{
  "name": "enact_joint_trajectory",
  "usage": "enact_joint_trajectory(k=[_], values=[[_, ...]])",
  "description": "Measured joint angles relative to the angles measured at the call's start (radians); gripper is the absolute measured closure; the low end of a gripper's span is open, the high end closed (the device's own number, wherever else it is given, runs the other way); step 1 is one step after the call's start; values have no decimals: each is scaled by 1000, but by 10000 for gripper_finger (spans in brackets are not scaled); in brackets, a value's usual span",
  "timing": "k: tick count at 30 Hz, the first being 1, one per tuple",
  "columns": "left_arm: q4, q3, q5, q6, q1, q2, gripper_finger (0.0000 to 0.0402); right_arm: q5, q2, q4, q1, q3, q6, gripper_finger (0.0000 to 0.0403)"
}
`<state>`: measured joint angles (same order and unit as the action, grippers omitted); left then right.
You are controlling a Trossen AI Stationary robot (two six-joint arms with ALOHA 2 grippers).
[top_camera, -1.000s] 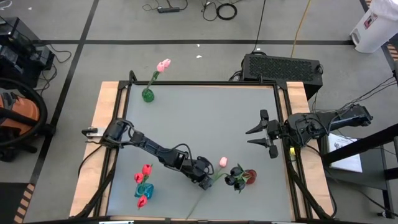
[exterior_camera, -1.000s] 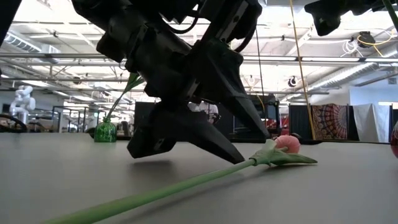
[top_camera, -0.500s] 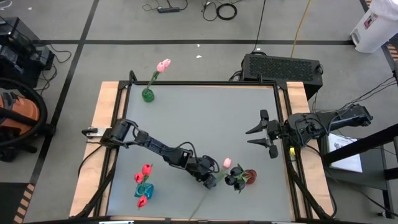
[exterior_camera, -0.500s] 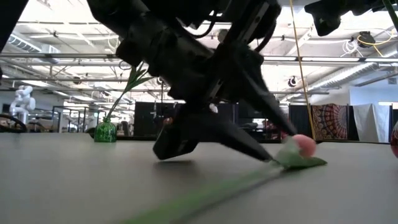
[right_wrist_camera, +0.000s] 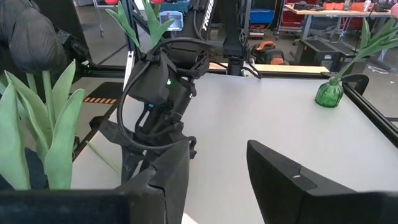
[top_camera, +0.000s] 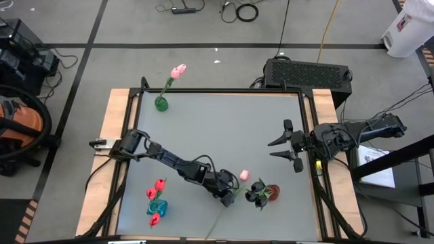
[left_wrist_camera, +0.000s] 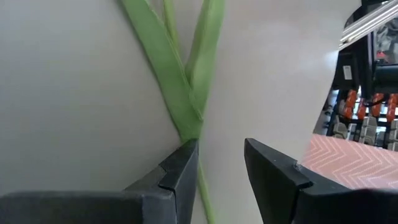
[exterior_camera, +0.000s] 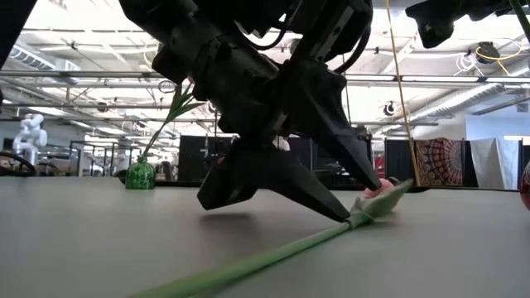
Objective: Sort flowers into vase by color
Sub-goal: Put the pink flower into the green vase
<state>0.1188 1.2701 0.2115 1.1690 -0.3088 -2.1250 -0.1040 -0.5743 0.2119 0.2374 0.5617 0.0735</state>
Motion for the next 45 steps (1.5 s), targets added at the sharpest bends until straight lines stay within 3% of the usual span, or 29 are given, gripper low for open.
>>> enact_joint_trajectory(k=[26, 45], values=[[-59, 2, -56, -33, -21, 2, 260, 0, 0, 1, 0, 0, 0, 250], [5, 0, 8, -23, -21, 0, 260, 0, 0, 2, 0, 0, 0, 250]])
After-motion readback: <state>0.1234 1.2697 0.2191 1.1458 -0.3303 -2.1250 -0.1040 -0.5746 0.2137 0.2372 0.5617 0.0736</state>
